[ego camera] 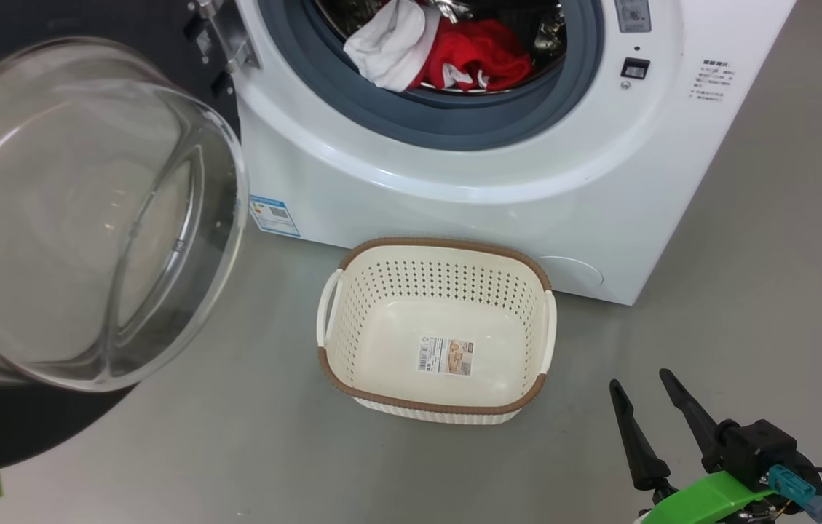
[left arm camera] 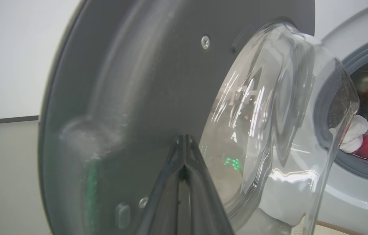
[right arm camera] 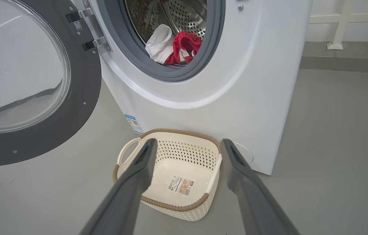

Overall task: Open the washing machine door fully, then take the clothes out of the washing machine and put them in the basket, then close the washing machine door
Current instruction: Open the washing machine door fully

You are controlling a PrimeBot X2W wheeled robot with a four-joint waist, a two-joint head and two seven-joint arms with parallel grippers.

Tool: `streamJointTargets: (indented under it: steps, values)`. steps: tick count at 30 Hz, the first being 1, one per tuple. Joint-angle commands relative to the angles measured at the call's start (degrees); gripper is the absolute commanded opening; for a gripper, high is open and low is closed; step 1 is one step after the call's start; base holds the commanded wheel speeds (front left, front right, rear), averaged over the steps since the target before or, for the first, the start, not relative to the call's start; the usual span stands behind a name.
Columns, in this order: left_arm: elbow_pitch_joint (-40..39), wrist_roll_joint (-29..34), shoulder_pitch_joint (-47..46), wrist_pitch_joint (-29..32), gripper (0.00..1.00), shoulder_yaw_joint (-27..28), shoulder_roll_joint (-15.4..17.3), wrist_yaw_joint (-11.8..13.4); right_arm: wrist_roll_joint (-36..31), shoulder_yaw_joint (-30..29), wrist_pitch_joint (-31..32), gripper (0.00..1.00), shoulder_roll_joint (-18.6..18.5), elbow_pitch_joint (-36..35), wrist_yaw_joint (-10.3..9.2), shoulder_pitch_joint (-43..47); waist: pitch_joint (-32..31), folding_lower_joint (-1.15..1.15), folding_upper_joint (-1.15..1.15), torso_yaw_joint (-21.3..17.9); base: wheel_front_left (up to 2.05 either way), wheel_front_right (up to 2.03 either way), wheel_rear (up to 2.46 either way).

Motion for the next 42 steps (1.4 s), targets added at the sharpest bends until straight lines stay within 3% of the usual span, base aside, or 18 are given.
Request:
streamJointTargets:
  steps: [1, 9, 15, 22, 30, 34, 37, 40, 42]
  values:
    - [-0.42, -0.38, -2.25, -0.28, 0.0, 2.81, 3.61, 0.12, -0.74, 1.5, -0.54, 1.0, -0.45, -1.72, 0.43, -2.32, 0.55, 0.0, 0.0, -0.46, 0.0, 0.0, 0.0]
    - [1.86, -0.23, -3.84, -0.28, 0.0, 4.12, 5.38, 0.12, -0.88, 1.51, -0.54, 1.0, -0.26, -1.78, 0.43, -2.09, 0.45, 0.0, 0.0, -0.59, 0.0, 0.0, 0.0]
    - [1.83, -0.07, -2.54, -0.28, 0.0, 3.1, 4.68, 0.11, -0.52, 1.74, -0.54, 1.0, -0.08, -1.4, 0.43, -1.71, -1.04, 0.0, 0.0, -0.43, 0.0, 0.0, 0.0]
    - [-0.26, -0.99, 1.52, -0.28, 0.17, 1.9, 2.57, 0.11, 0.15, 1.88, -0.54, 1.0, 0.04, -1.27, 0.43, -1.35, -3.48, 0.0, 0.0, -0.67, 0.0, 0.0, 0.0]
    - [-3.47, -1.38, 5.59, -0.28, 0.2, 0.55, 0.34, 0.11, 0.88, 2.08, -0.54, 1.0, 0.15, -1.07, 0.43, -0.62, -5.93, 0.0, 0.0, -0.92, 0.0, 0.0, 0.0]
    - [-5.36, -1.96, 8.3, -0.28, 0.31, -1.29, -0.75, 0.11, 1.3, 2.19, -0.54, 1.0, 0.2, -1.17, 0.43, -0.16, -7.07, 0.0, 0.0, -1.48, 0.0, 0.0, 0.0]
    - [-6.2, -2.86, 10.52, -0.28, 0.47, -3.21, -1.32, 0.11, 1.56, 2.32, -0.54, 1.0, 0.25, -1.24, 0.43, 0.12, -7.73, 0.0, 0.0, -2.24, 0.0, 0.0, 0.0]
    - [-6.99, -3.71, 12.38, -0.28, 1.0, -5.18, -1.64, 0.11, 1.76, 2.2, -0.54, 1.0, 0.28, -1.39, 0.43, 0.38, -8.06, 0.0, 0.0, -3.21, 0.0, 0.0, 0.0]
    - [-7.71, -4.14, 13.43, -0.28, 1.0, -6.7, -1.56, 0.11, 1.81, 2.14, -0.54, 1.0, 0.29, -1.48, 0.43, 0.5, -8.14, 0.0, 0.0, -4.0, 0.0, 0.0, 0.0]
